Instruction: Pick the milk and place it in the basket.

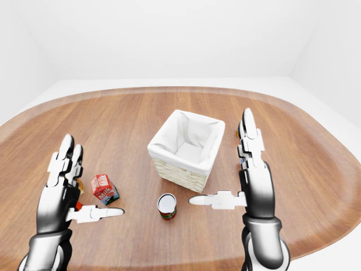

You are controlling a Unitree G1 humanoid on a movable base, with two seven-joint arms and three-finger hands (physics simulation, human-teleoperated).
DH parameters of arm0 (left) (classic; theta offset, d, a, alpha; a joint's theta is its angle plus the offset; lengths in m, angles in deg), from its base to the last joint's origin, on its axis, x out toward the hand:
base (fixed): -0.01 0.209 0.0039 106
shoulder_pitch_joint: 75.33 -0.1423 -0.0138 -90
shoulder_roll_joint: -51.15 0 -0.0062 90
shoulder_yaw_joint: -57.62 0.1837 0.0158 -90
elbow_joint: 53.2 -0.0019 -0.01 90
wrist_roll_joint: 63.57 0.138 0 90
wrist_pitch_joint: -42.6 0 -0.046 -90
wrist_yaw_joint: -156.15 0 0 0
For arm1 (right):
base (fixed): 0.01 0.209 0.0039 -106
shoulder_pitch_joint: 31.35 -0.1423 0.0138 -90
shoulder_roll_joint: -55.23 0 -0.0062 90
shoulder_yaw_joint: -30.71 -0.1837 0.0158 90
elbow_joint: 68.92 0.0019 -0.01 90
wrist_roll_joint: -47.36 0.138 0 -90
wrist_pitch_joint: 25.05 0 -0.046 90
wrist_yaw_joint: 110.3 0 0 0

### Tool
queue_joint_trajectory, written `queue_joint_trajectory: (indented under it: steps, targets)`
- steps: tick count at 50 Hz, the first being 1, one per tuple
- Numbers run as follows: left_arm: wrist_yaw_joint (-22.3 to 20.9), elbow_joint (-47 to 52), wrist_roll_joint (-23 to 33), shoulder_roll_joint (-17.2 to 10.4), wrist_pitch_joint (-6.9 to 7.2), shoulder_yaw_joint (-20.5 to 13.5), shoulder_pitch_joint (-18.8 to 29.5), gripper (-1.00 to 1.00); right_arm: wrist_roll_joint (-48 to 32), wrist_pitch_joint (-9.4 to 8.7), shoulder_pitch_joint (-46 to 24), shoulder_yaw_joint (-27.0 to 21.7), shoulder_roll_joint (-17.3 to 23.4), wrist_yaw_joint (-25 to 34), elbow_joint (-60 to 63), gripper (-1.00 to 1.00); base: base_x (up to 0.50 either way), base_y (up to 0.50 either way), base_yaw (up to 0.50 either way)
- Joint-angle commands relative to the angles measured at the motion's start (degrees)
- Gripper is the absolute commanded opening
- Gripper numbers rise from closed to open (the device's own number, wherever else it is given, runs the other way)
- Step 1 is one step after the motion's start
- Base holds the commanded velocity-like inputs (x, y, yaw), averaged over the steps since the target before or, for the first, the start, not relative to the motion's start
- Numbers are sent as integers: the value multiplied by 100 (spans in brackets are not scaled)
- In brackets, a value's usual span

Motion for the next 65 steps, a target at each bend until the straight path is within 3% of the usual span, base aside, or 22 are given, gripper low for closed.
queue_joint_trajectory:
  steps: [1, 8, 11, 15, 17, 32, 46, 55, 62, 65]
  targets:
    - [278, -428, 645, 136, 0, -879, 870, 100, -3, 25, 27, 1, -5, 10, 22, 100, 0, 0, 0]
    - [384, -853, 726, -15, 0, -1028, 1173, 100, 9, 6, 27, -1, -12, 12, 37, 100, 0, 0, 0]
    - [686, -1072, 1060, -69, 0, -1072, 1331, 100, 13, 20, 15, -2, -6, 12, 10, 100, 0, 0, 0]
    - [569, -1284, 978, -170, 0, -987, 1402, 100, 24, 32, 26, -5, -8, 17, 19, 100, 0, 0, 0]
    - [858, -1650, 1238, -233, 0, -1032, 1597, 100, 21, 32, 16, -7, -8, 11, 8, 100, 0, 0, 0]
    - [1527, -3564, 1355, -759, 0, -890, 2536, 100, 31, -35, 10, -20, -13, 4, 88, 100, 0, 0, 0]
    - [1561, -3486, 1469, -750, 0, -827, 2410, 100, 31, -68, -7, -15, -10, -1, 125, 100, 0, 0, 0]
    - [1316, -3337, 1514, -737, 0, -854, 2216, 100, 47, -68, -19, -37, -13, 2, 150, 100, 0, 0, 0]
    - [1348, -3694, 2120, -950, 0, -862, 2382, 100, 46, -68, -20, -39, -15, 0, 123, 100, 0, 0, 0]
    - [1285, -3789, 2128, -1012, 0, -923, 2472, 100, 57, -68, -8, -47, -18, 3, 141, 100, 0, 0, 0]
